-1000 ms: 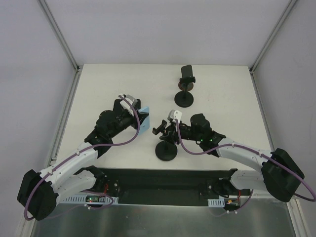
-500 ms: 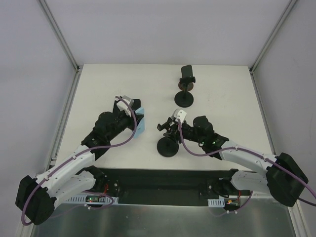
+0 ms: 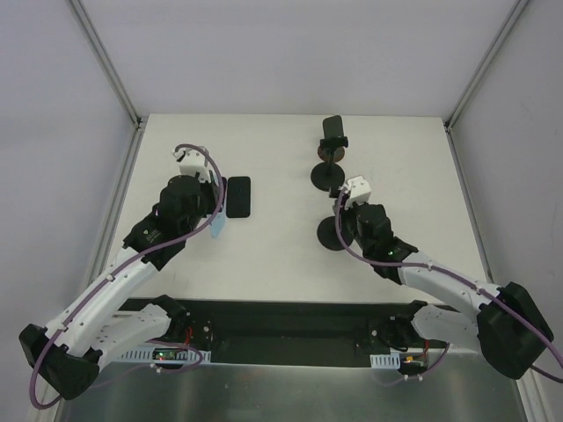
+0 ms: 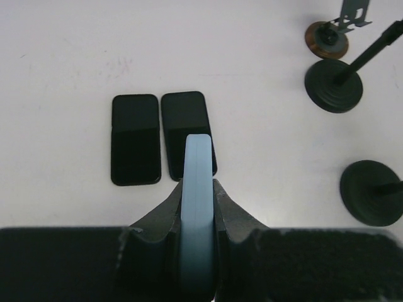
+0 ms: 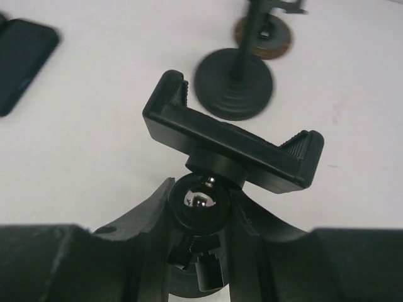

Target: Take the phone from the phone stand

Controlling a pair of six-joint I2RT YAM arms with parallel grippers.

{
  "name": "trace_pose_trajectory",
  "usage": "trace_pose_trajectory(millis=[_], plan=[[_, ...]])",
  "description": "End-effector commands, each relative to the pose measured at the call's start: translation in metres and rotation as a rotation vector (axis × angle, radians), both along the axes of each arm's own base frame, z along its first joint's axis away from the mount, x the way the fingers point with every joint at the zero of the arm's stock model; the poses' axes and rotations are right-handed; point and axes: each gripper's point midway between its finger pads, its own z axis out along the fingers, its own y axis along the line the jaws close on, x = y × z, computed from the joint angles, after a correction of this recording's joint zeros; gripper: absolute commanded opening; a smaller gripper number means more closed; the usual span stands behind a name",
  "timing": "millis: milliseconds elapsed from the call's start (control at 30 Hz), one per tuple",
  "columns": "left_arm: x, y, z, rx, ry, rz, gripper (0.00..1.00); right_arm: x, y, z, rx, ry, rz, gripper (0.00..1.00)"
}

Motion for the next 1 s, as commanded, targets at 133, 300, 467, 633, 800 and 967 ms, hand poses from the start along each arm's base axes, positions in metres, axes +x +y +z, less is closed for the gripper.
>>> trace_pose_trajectory(millis=[133, 300, 467, 633, 800, 967], plan=[[0.006, 0.031, 0.031, 0.045, 0.019, 0.101, 0.0, 0.078, -0.1, 0.029, 0.084, -0.101, -0.484, 0.01], [0.009, 0.03, 0.004, -0.021, 0.103, 0.082, 0.0, 0.123, -0.116, 0.02, 0.105, -0.087, -0.529, 0.01], [0.007, 0.037, -0.008, -0.045, 0.134, 0.103, 0.0, 0.172, -0.119, 0.013, 0.054, -0.103, -0.525, 0.01], [0.011, 0.049, -0.011, -0.002, 0.13, 0.158, 0.0, 0.212, -0.118, 0.024, 0.055, -0.124, -0.51, 0.05], [0.014, 0.043, -0.021, -0.031, 0.17, 0.154, 0.0, 0.221, -0.118, 0.022, 0.028, -0.102, -0.492, 0.41], [0.016, 0.041, -0.023, -0.07, 0.19, 0.156, 0.0, 0.201, -0.121, 0.044, -0.016, -0.104, -0.486, 0.78]])
